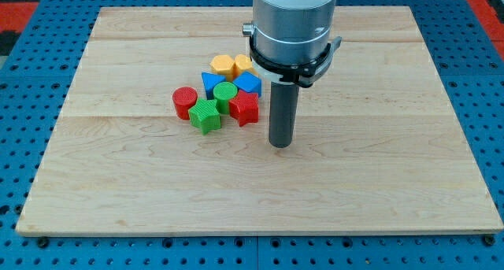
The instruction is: Point your arm at the bottom right side of red star
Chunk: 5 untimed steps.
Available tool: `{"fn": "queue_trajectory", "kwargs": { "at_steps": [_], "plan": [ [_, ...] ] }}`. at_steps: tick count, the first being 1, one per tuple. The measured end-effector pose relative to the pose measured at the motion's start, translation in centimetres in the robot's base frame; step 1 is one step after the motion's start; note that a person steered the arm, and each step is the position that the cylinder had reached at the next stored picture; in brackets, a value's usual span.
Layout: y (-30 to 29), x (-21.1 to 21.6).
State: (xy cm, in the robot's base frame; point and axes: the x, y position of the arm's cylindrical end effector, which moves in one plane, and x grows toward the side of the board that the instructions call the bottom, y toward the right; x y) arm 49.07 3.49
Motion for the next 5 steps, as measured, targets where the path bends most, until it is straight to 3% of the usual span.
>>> {"fn": "queue_trajectory", "kwargs": {
  "at_steps": [5],
  "plan": [
    [2.8, 0.0]
  ]
}}
